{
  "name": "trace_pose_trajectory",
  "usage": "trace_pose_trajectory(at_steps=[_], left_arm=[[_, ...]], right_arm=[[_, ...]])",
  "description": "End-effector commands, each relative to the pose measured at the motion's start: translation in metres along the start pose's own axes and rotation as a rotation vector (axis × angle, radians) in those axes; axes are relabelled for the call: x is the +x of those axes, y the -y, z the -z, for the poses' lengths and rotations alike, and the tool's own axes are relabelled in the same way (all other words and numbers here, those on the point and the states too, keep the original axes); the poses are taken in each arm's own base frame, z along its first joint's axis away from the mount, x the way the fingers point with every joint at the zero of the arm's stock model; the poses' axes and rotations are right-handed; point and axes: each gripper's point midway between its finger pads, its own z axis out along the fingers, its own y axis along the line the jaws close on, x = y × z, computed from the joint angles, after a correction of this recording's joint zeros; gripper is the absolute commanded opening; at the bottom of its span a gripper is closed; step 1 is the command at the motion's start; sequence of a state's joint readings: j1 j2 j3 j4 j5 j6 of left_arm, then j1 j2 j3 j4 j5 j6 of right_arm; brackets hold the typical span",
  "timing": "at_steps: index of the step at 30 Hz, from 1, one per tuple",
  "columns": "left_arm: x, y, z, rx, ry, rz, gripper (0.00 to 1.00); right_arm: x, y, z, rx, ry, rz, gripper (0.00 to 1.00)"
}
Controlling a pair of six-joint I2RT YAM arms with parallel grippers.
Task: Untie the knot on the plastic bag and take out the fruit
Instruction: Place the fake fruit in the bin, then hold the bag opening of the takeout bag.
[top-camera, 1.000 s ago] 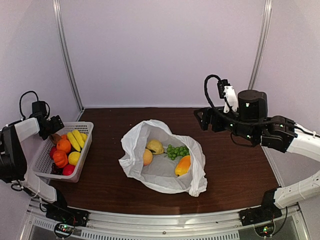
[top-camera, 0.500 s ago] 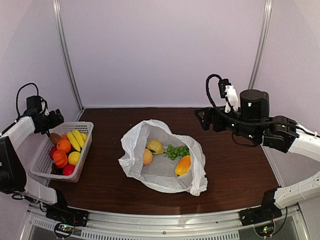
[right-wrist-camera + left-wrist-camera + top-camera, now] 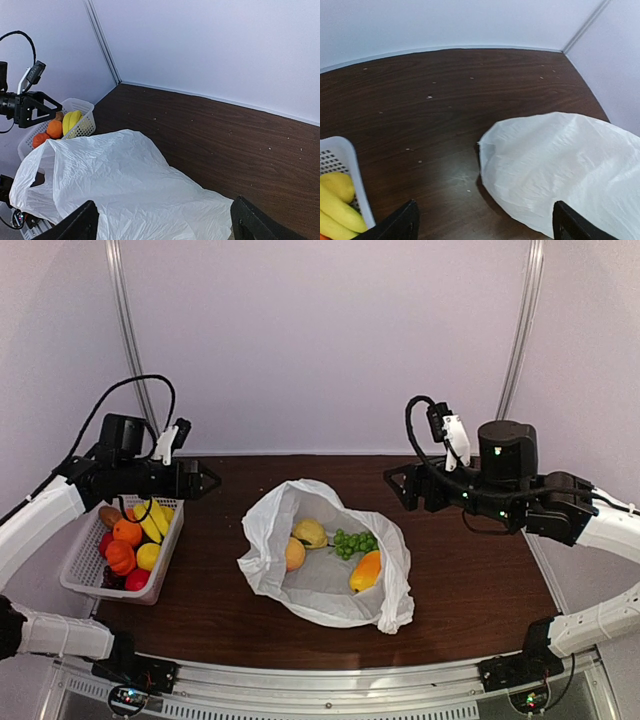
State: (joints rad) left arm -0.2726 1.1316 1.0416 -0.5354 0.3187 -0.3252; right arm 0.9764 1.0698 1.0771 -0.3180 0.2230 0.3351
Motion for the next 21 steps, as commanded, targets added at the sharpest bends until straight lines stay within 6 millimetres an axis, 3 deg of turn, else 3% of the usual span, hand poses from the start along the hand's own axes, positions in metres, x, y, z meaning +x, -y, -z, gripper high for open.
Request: trace_pose_trajectory(at_steps=[1,5,11,17,21], left_arm=[[0.014,0.076,0.009,0.25,-0.028,-0.042,0.94],[0.014,0.131,0.034,0.467,0.01,-0.067,0.94],[0.029,0.173,0.063,0.679,0.001,-0.087,0.94],[0.057,0.16,0.051,0.612,-0.076,-0.069,0.96],[0.063,0.157,0.047,0.589,-0.087,-0.065,0.98]], right_arm=[[0.004,-0.011,0.002,-0.04,-0.021,0.023,0.92],[0.01,-0.016,0.002,-0.055,-0.028,0.02,0.93],[0.018,-0.023,0.003,-0.087,-0.023,-0.007,0.93],[0.019,-0.036,0.007,-0.131,-0.024,-0.001,0.9],[0.018,-0.047,0.01,-0.161,-0.029,0.023,0.85]])
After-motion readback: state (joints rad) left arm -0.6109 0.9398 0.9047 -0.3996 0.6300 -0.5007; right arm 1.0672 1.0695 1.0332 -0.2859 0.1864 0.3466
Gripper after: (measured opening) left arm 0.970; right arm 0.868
